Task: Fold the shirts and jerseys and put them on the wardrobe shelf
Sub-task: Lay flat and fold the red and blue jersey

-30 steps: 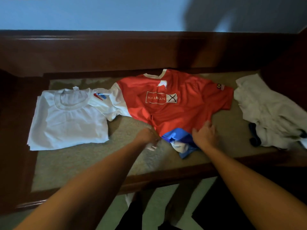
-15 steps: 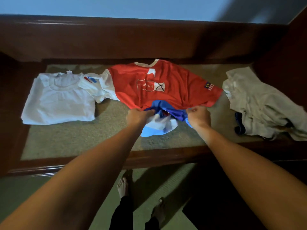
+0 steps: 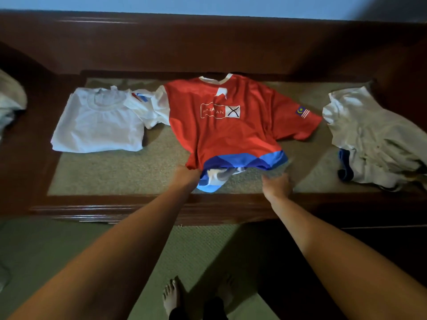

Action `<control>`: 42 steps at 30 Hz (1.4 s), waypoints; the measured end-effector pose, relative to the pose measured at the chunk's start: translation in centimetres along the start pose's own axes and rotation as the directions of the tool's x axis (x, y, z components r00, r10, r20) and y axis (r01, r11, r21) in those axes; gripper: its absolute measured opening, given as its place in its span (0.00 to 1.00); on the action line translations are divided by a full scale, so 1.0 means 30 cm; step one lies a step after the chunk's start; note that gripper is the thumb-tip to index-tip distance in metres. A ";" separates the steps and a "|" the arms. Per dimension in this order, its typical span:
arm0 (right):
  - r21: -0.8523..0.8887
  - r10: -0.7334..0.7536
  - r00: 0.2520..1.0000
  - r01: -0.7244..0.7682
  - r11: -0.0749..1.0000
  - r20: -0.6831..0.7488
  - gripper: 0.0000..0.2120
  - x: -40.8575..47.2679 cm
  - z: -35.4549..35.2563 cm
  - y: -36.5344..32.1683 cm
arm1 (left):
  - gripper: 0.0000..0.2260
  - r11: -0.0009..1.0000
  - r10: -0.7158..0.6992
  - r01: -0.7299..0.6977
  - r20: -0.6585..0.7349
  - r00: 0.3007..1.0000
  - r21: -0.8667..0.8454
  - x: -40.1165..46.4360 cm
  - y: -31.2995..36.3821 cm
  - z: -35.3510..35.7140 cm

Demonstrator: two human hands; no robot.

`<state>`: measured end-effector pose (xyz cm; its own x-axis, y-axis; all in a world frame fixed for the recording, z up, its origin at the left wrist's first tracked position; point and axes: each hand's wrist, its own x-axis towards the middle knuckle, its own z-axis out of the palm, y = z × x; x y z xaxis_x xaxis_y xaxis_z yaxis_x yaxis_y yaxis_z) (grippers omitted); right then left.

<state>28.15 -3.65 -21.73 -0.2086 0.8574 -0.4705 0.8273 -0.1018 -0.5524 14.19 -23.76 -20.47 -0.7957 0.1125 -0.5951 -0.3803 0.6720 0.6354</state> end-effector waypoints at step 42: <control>-0.092 -0.285 0.945 0.302 0.949 0.157 0.20 -0.344 0.044 0.072 | 0.17 0.864 0.098 -0.093 -0.015 0.995 -0.494 -0.194 -0.124 -0.130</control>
<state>31.40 -13.40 -18.97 -0.5153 0.7603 -0.3956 0.7701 0.2081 -0.6031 18.40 -29.76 -17.46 -0.8362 0.1672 -0.5223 -0.4878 0.2085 0.8477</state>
